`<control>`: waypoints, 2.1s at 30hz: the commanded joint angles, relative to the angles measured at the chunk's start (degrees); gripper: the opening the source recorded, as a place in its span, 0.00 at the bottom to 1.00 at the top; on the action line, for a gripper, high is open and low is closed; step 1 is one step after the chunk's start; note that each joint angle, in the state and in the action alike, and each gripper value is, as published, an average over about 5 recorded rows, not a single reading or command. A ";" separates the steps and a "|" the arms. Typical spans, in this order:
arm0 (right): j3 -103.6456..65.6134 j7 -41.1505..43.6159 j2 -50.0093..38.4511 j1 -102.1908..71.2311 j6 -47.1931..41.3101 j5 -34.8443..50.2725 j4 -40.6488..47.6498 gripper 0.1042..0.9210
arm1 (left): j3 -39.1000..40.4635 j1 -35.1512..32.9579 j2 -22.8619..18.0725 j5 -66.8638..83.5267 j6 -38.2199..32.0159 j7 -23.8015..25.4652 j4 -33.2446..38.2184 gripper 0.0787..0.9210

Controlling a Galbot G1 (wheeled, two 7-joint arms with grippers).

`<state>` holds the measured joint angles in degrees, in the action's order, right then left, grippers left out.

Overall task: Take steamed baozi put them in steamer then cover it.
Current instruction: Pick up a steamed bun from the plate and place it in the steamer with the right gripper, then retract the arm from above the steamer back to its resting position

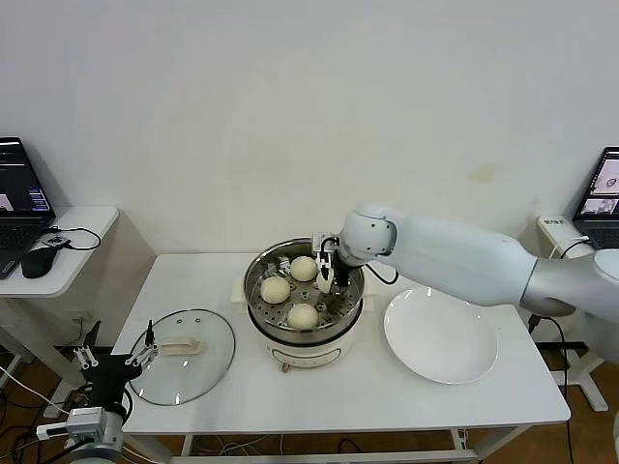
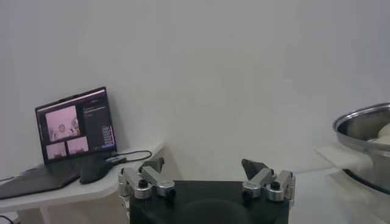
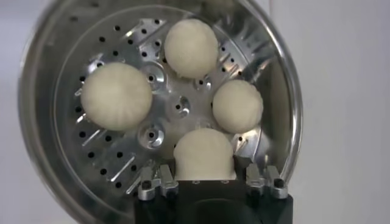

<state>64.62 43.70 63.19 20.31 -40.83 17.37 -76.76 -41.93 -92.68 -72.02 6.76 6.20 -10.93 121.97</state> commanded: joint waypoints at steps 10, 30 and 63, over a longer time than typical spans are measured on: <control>-2.55 -1.07 -2.38 0.22 -0.80 2.27 -3.85 0.81 | -0.21 -0.08 0.10 0.00 0.11 0.02 0.43 0.88; -40.34 -43.60 -29.29 -36.49 21.10 17.34 -30.21 0.88 | 0.66 0.29 -0.08 -0.16 0.22 0.09 0.58 0.88; -119.99 -32.90 18.97 -108.77 47.16 -7.74 -33.73 0.88 | 4.55 7.92 3.14 -64.66 -11.58 2.93 -19.18 0.88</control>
<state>-40.96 10.31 71.32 -76.14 3.11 13.39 -109.74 -36.47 -88.51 -71.04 -23.06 0.00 -8.52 112.72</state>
